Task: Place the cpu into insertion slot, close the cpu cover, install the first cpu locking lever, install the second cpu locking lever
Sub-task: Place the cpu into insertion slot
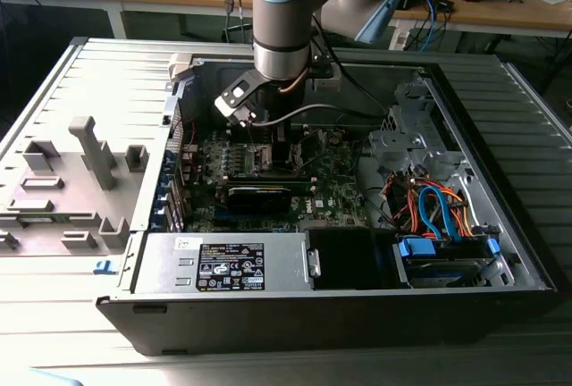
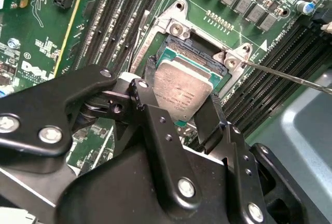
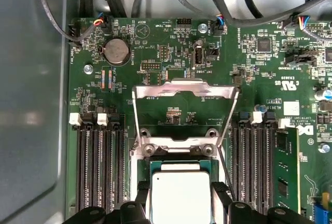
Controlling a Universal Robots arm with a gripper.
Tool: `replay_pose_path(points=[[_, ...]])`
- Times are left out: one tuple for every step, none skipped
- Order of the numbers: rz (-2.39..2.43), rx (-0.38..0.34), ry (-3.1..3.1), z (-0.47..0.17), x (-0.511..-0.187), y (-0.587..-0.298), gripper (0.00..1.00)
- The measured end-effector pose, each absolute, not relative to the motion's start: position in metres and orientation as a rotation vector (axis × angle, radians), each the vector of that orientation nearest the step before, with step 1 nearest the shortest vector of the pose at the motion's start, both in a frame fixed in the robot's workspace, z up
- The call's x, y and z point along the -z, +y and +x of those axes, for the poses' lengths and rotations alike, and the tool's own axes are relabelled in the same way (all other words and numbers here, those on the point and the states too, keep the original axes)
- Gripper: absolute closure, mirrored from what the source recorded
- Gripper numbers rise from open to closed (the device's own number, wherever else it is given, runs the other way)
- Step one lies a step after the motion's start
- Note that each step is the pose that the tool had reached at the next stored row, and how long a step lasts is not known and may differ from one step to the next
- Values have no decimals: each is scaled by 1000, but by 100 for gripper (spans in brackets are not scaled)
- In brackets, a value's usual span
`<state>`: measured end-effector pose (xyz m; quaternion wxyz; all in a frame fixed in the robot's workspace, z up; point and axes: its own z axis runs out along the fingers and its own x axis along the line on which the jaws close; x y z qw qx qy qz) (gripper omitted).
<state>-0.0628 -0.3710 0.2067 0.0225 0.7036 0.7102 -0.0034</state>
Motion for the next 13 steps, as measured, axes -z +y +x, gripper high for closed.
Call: replay_pose_path(points=[[2179,10,2200,-63,-206,-371,45],[2179,10,2200,-63,-206,-371,45],[2179,10,2200,-63,-205,-371,45],[2179,10,2200,-63,-204,-371,45],[2179,10,2200,-63,-203,-371,45],[2179,11,2200,-64,-203,-371,45],[2179,11,2200,-64,-202,-371,45],[2179,11,2200,-64,-201,-371,45],[2179,11,2200,-64,-201,-371,45],[2179,11,2200,-64,-200,-371,45],[2179,11,2200,-64,-200,-371,45],[2179,11,2200,-64,-199,-371,45],[2179,11,2200,-64,-199,-371,45]])
